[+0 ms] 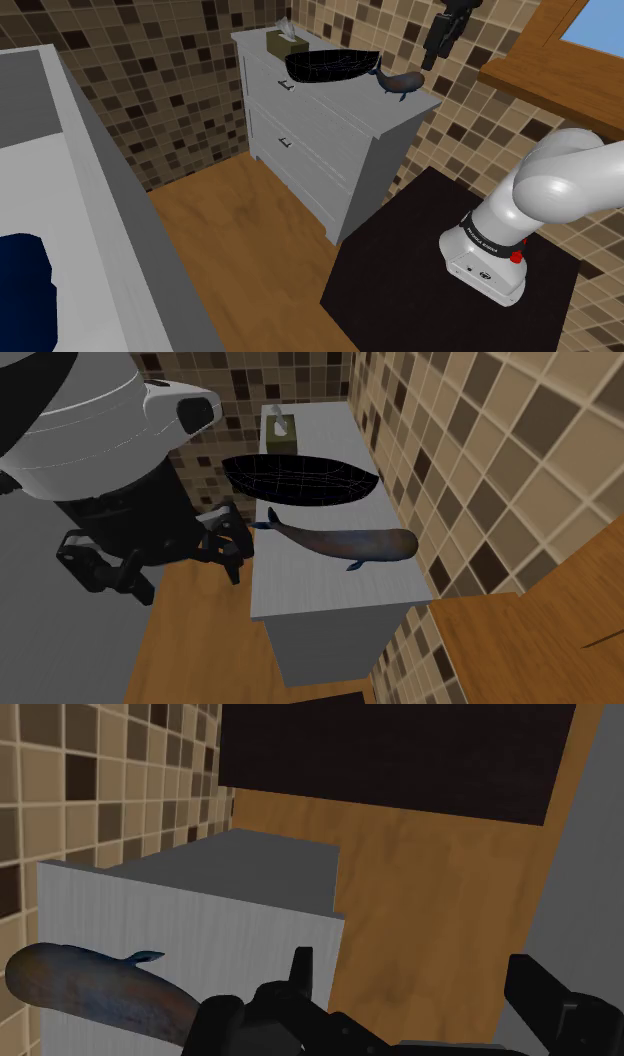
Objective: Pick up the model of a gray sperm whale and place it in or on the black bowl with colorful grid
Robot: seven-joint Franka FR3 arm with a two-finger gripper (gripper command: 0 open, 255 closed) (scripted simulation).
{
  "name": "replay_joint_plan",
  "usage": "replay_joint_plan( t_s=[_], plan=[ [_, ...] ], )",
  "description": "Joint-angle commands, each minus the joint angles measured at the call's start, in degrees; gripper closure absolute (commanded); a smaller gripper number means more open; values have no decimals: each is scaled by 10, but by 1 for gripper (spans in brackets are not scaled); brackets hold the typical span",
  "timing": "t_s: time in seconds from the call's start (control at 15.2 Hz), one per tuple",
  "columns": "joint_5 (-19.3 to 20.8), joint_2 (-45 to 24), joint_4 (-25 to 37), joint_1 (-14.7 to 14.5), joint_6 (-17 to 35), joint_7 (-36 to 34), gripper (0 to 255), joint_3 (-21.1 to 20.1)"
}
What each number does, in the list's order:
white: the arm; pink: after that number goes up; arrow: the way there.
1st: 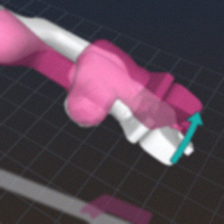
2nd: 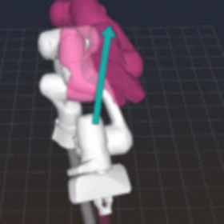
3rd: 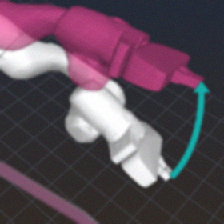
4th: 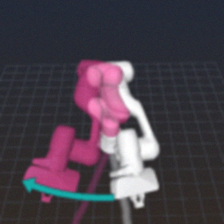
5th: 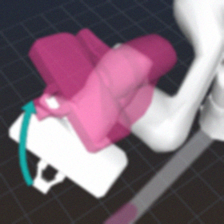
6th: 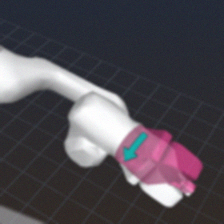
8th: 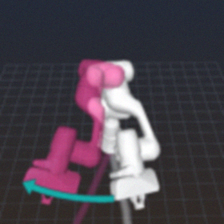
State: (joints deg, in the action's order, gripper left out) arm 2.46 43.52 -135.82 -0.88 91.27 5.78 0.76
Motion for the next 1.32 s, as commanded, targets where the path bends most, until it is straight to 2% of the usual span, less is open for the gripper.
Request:
replay_joint_plan(
  t_s=[0.0,0.4,0.79,1.06,1.25],
  plan=[
    [0,0,0,0,0,0,0,0],
    [68,9,-64,-16,95,204,0,103],
    [117,-44,-76,-45,202,409,0,219],
    [122,-109,-55,-83,274,550,0,302],
    [102,-170,-26,-126,322,665,0,368]
  ],
)
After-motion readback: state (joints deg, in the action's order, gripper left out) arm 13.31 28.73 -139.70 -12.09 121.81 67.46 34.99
